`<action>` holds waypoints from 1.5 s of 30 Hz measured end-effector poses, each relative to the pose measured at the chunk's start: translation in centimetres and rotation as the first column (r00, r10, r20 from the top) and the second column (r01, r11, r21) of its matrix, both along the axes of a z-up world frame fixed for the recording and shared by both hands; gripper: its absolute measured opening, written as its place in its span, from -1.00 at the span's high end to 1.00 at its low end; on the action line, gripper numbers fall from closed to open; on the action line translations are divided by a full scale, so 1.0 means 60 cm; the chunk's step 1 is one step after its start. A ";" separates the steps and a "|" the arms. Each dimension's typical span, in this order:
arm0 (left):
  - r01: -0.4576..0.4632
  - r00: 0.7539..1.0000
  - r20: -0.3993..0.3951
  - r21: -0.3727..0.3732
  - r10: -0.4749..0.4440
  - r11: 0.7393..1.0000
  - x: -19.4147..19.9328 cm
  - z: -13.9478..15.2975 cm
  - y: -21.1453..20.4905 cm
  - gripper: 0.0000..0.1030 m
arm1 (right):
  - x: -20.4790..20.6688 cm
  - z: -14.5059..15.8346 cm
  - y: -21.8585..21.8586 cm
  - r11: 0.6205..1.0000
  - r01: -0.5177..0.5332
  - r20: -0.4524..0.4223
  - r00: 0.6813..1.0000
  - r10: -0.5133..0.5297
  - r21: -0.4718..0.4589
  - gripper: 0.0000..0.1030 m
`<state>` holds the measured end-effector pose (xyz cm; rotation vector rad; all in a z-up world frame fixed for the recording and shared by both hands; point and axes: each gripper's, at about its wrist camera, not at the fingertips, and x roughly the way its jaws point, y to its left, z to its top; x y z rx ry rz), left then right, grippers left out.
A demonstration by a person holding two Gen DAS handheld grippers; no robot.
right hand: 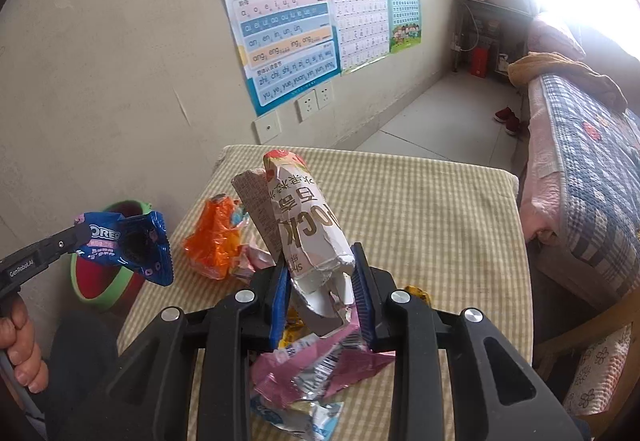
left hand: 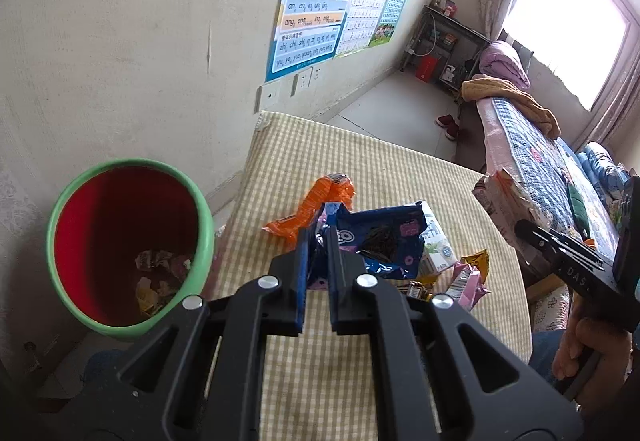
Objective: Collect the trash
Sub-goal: 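Carry the Oreo wrapper and white snack bag toward the red bucket, then open both tools over the red bucket to drop both wrappers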
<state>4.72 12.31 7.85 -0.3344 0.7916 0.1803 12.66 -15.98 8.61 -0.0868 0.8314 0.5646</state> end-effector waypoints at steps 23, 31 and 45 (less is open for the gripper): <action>-0.250 0.968 0.017 -0.004 0.250 0.968 -0.120 0.000 0.218 0.85 | -0.066 -0.002 0.312 0.954 -0.300 -0.018 0.954 0.300 0.010 0.45; -0.326 0.945 -0.001 -0.012 0.326 0.945 -0.144 -0.020 0.276 0.85 | -0.089 -0.024 0.399 0.931 -0.366 -0.043 0.930 0.366 0.010 0.45; -0.387 0.922 -0.035 -0.019 0.387 0.922 -0.153 -0.058 0.340 0.84 | -0.098 -0.064 0.502 0.909 -0.416 -0.091 0.905 0.416 0.018 0.44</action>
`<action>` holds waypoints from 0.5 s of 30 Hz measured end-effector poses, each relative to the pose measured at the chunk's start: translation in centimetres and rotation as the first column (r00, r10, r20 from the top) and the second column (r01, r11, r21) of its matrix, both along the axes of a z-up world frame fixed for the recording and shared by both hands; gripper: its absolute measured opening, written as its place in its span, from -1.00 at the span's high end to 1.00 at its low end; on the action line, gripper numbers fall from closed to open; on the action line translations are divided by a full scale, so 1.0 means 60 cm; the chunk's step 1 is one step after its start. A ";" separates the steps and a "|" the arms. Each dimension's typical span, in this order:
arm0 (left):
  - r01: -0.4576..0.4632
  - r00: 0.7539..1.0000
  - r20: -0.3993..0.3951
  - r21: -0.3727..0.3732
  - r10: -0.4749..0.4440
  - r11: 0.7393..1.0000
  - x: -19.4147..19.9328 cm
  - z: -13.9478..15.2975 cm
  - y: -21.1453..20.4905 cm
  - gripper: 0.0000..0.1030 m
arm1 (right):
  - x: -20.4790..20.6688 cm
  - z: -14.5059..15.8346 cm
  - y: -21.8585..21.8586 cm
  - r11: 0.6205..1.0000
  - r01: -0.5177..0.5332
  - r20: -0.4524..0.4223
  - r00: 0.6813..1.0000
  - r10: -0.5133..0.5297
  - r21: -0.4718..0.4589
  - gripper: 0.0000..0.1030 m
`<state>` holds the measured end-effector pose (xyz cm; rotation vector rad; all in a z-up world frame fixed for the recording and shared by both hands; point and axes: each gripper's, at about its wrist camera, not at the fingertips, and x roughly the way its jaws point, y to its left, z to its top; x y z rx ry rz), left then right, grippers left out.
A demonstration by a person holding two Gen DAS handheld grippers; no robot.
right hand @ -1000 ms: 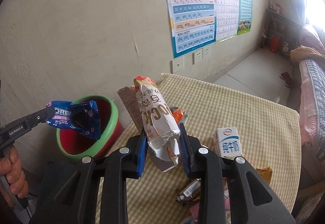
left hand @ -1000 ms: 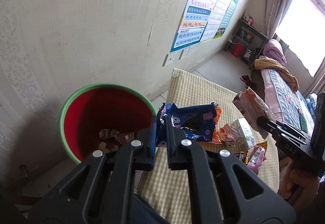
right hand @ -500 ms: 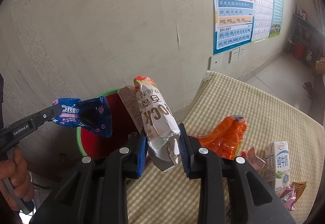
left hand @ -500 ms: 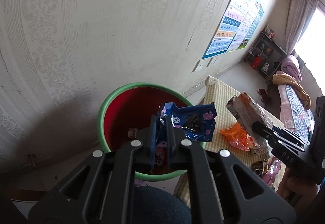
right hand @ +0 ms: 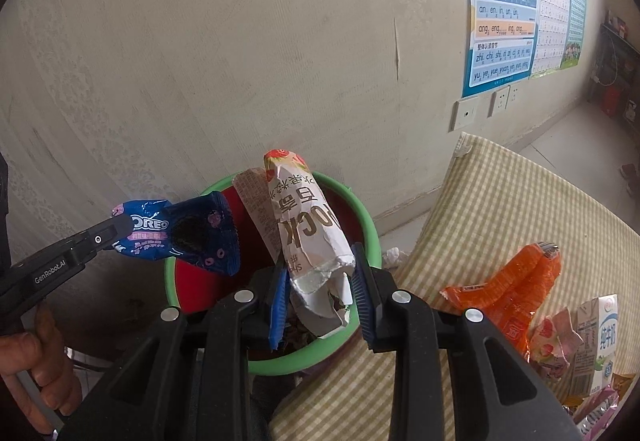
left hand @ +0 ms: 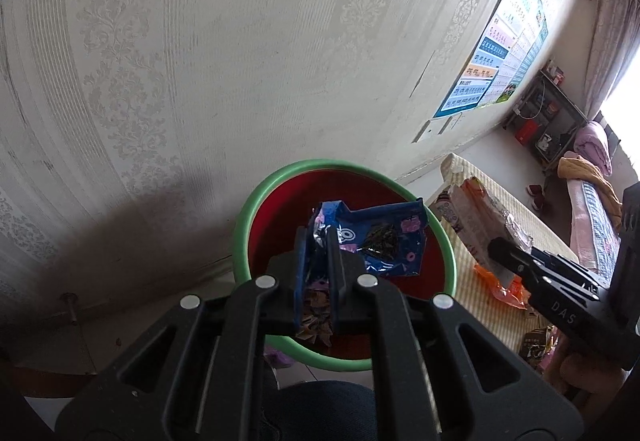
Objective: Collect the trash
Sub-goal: 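Open both tools over the red bucket to drop both wrappers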
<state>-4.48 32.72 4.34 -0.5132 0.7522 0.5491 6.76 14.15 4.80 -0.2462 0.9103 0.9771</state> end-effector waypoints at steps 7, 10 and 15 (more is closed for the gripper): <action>-0.008 1.000 -0.011 -0.009 0.008 1.000 0.003 -0.013 0.016 0.79 | 0.001 -0.025 0.028 1.000 -0.013 -0.030 0.999 0.012 -0.028 0.33; -0.011 1.000 -0.010 -0.020 0.011 1.000 0.002 -0.018 0.020 0.38 | 0.003 -0.031 0.032 0.999 -0.019 -0.040 0.999 0.017 -0.037 0.17; -0.020 1.000 -0.003 -0.020 0.020 1.000 -0.002 -0.019 0.017 -0.28 | 0.003 -0.030 0.025 0.999 -0.005 -0.039 0.999 0.003 -0.035 -0.19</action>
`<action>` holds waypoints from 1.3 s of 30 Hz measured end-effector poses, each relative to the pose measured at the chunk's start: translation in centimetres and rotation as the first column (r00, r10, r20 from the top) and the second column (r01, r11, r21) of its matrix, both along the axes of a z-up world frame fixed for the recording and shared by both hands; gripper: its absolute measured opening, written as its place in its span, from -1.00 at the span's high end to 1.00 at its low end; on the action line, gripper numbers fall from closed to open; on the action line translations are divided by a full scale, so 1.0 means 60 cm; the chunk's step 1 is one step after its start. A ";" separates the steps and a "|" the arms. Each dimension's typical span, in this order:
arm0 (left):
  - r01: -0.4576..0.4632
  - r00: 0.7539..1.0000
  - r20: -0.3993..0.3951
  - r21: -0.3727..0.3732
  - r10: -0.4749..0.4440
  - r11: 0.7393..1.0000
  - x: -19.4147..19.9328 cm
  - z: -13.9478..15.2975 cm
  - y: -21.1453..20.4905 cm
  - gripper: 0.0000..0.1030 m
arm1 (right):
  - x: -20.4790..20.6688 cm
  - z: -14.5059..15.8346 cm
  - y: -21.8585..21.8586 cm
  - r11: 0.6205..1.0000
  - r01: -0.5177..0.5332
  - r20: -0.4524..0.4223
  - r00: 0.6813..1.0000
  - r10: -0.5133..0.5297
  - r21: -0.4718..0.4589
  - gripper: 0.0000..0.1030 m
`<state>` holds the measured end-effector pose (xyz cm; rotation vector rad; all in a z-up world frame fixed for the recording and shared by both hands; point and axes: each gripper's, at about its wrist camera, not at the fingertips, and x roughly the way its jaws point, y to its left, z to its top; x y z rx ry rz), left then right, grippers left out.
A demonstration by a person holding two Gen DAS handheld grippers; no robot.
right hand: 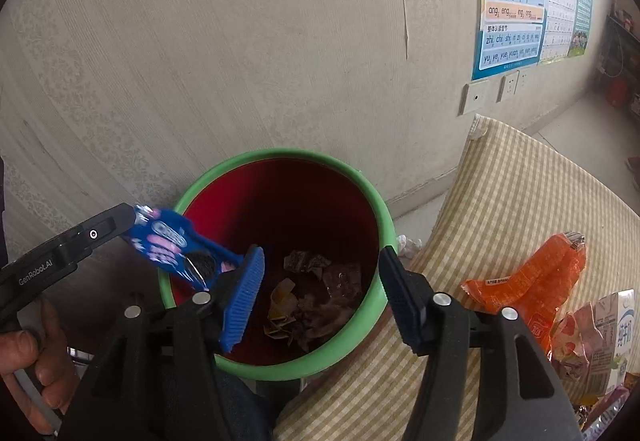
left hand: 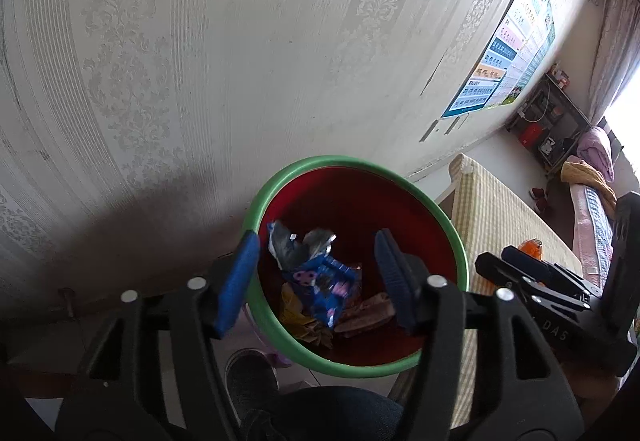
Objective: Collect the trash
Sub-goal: 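Open both tools over the red bucket to drop both wrappers, then move both open tools back over the remaining trash on the table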
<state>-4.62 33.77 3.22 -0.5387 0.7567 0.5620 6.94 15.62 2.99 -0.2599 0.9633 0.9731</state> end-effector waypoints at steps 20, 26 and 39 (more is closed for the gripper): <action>0.117 0.993 0.010 0.051 -0.118 0.992 0.050 0.056 -0.133 -0.89 | 0.018 0.063 -0.173 0.989 0.143 0.038 0.989 -0.145 0.040 -0.49; 0.200 0.979 0.016 0.066 -0.202 0.978 0.085 0.070 -0.206 -0.89 | 0.032 0.081 -0.271 0.970 0.234 0.056 0.970 -0.238 0.059 -0.76; 0.353 0.935 0.003 0.088 -0.355 0.931 0.139 0.086 -0.347 -0.89 | 0.057 0.087 -0.462 0.913 0.403 0.075 0.910 -0.407 0.061 -0.86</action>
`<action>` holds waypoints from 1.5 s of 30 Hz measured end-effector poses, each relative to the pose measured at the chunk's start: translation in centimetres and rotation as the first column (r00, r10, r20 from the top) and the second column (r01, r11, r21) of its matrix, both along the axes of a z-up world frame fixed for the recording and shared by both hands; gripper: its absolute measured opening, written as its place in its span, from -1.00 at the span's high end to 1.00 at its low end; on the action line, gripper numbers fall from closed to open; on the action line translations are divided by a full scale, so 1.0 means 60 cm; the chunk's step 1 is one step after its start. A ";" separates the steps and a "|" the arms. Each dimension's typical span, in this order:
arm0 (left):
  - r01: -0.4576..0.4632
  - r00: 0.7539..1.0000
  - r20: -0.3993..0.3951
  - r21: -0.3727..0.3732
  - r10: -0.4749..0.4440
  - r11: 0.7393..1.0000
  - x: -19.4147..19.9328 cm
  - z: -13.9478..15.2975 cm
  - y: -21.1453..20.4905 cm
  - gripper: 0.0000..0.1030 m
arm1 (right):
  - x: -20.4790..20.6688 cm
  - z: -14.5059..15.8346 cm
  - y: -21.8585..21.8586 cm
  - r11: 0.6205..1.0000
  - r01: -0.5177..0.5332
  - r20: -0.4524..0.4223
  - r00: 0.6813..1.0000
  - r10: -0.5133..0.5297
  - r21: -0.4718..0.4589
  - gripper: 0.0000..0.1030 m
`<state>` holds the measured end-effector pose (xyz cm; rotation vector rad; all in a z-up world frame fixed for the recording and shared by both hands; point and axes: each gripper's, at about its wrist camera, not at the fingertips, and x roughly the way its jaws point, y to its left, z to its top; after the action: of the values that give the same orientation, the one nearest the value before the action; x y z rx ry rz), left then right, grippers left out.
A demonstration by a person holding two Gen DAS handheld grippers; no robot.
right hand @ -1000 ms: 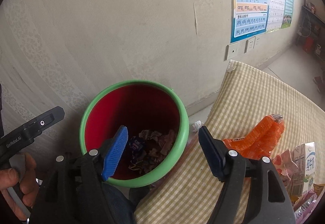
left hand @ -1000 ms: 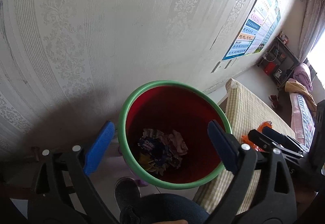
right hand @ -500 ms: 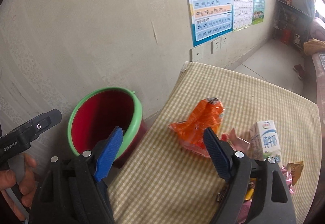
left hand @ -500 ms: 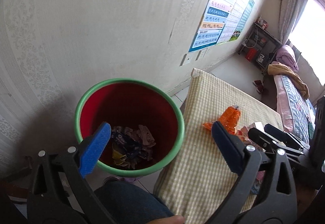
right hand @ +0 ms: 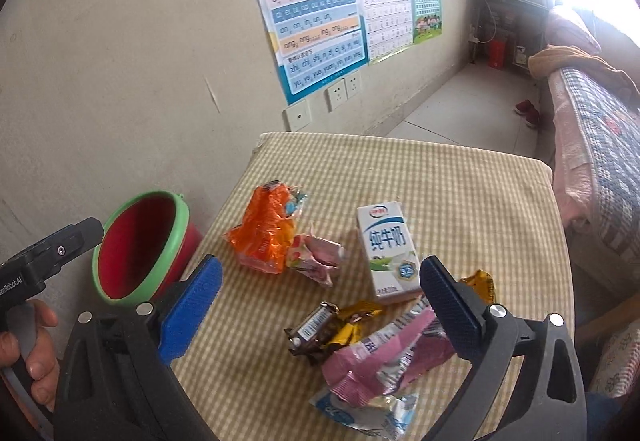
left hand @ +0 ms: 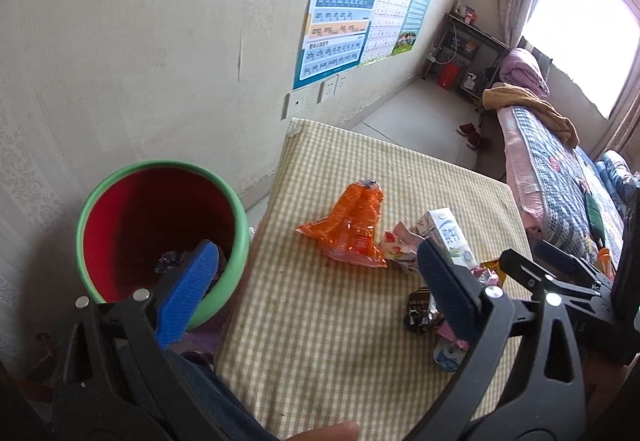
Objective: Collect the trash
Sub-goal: 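Move both open tools back over the remaining trash on the table, then grasp the brown chocolate wrapper with the left tool while the right tool grasps the yellow wrapper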
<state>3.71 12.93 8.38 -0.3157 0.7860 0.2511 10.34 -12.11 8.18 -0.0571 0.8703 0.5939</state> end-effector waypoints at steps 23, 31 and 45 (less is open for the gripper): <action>0.161 0.983 -0.084 -0.023 -0.162 0.987 0.048 -0.047 -0.145 -0.89 | 0.018 -0.045 -0.170 0.989 0.145 -0.050 0.988 -0.147 -0.029 -0.86; 0.201 0.967 -0.142 -0.075 -0.210 0.977 0.067 -0.100 -0.159 -0.89 | 0.038 -0.086 -0.186 0.985 0.162 -0.086 0.982 -0.167 -0.064 -0.86; 0.253 0.928 -0.243 -0.149 -0.283 0.956 0.134 -0.194 -0.176 -0.60 | 0.113 -0.148 -0.188 0.980 0.177 -0.153 0.970 -0.189 -0.088 -0.86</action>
<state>11.73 2.38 -3.23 -0.2821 1.0977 -0.0128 17.13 -23.36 -0.72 0.0052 1.0419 0.3970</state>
